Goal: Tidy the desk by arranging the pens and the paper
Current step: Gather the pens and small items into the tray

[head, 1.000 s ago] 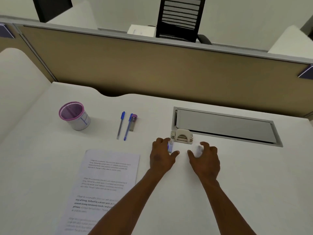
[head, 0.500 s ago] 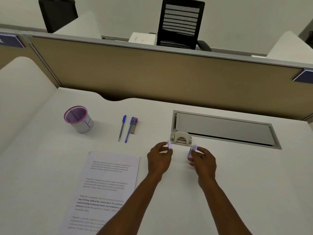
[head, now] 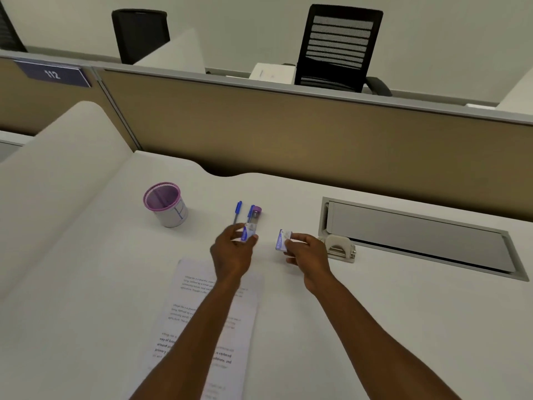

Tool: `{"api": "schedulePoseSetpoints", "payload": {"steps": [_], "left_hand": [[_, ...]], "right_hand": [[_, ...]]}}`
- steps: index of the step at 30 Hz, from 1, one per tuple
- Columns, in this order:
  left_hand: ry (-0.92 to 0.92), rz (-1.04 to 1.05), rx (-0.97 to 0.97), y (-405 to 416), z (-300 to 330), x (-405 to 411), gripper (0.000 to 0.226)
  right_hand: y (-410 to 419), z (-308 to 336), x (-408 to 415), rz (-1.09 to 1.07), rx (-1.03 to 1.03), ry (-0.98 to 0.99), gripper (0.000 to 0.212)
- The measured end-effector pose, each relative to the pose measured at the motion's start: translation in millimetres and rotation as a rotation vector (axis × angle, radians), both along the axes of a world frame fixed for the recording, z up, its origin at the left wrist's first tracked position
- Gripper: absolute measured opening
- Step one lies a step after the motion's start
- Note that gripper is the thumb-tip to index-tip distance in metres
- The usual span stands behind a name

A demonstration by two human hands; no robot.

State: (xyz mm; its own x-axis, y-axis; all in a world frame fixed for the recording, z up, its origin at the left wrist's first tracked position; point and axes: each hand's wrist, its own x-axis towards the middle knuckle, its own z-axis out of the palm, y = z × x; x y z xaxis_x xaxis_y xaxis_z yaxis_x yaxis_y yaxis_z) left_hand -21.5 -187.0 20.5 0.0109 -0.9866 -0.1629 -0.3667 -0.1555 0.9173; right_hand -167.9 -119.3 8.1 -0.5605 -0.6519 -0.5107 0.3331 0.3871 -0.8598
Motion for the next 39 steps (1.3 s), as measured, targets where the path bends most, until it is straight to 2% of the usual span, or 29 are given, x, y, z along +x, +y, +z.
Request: {"api": "schedulePoseSetpoints", "payload": {"steps": [6,12,20,25,28,30,39], "left_hand": [[-0.171,0.085,0.004,-68.0,-5.2,28.3,0.036],[-0.161,0.067,-0.027,-86.1,-20.7,27.5,0.038],[-0.182,-0.005,-0.087,-90.0,-39.3,24.2,0.034],[-0.209,-0.016,-0.139,-82.6,-42.4,14.0,0.042],[-0.268,-0.034,-0.155,-83.1,-45.7,12.1,0.03],[-0.29,-0.079,-0.171,-84.7,-47.6,13.2,0.024],[-0.249,-0.106,-0.169,-84.2,-48.5,12.2,0.022]], "right_hand": [[-56.7,-13.0,5.8,0.022,0.17,0.187,0.008],[-84.4,-22.5,9.9,0.073,0.267,0.402,0.023],[-72.6,-32.9,10.7,0.026,0.161,0.393,0.023],[-70.5,-31.2,9.3,0.029,0.141,0.369,0.019],[-71.8,-30.4,7.9,0.048,0.146,0.378,0.01],[-73.7,-30.8,7.6,0.085,0.15,0.383,0.013],[-81.7,-35.2,9.5,0.129,0.13,0.421,0.014]]}}
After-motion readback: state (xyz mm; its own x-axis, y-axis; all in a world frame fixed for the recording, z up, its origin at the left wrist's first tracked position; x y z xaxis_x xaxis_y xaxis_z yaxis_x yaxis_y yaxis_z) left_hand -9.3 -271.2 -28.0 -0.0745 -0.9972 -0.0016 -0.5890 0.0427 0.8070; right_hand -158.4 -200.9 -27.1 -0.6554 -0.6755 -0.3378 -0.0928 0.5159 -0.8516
